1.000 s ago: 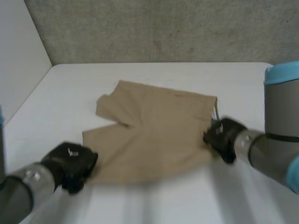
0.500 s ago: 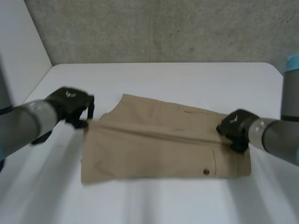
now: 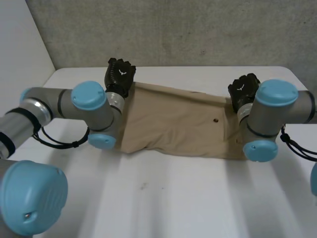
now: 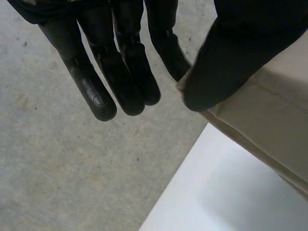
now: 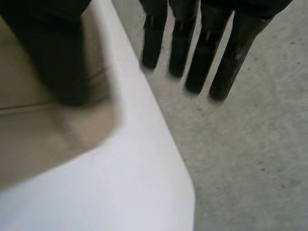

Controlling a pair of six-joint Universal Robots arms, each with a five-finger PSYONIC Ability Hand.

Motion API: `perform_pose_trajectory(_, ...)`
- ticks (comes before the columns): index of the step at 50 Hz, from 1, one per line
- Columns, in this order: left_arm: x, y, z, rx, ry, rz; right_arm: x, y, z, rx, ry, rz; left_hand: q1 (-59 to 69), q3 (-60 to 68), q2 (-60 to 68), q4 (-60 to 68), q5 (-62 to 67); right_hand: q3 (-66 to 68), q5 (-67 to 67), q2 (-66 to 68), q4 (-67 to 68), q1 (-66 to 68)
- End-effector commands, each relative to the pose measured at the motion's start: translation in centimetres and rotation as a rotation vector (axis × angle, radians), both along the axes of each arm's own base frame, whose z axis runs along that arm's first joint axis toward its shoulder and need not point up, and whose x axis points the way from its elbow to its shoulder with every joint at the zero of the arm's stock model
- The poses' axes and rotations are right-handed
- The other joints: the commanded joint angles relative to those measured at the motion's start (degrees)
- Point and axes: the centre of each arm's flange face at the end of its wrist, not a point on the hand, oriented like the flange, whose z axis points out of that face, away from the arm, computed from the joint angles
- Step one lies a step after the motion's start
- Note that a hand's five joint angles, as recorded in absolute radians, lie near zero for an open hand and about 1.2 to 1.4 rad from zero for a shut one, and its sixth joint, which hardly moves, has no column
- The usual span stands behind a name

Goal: Fold the shorts.

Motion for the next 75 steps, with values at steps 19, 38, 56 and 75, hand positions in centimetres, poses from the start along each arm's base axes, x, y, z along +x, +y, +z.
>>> perform_pose_trajectory(19,4.1,7.8,4.7,-0.051,0.13,0.119,-3.3,9.7,5.3,0.332,-0.334,0.029,-45.6,-49.1,-49.3,-50.8,-48.1,-21.4,-23.8,-20.6,-21.3,-13.4)
perform_pose_trajectory(38,7.7,14.3,4.2,0.507,0.405,-0.03,-6.2,9.4,-2.2,0.453,-0.374,-0.024,-45.6,-49.1,-49.3,-50.8,-48.1,47.1,44.7,47.9,47.1,55.1)
perform_pose_trajectory(56,10.5,13.7,6.9,0.57,0.47,-0.059,-11.2,6.0,3.2,0.211,0.082,-0.094,-45.6,-49.1,-49.3,-50.8,-48.1,47.2,44.7,48.0,47.2,55.2)
perform_pose_trajectory(75,10.5,14.2,7.4,0.556,0.473,-0.067,9.7,20.1,0.8,0.065,0.291,0.824,-45.6,-49.1,-49.3,-50.8,-48.1,47.2,44.7,48.0,47.2,55.2)
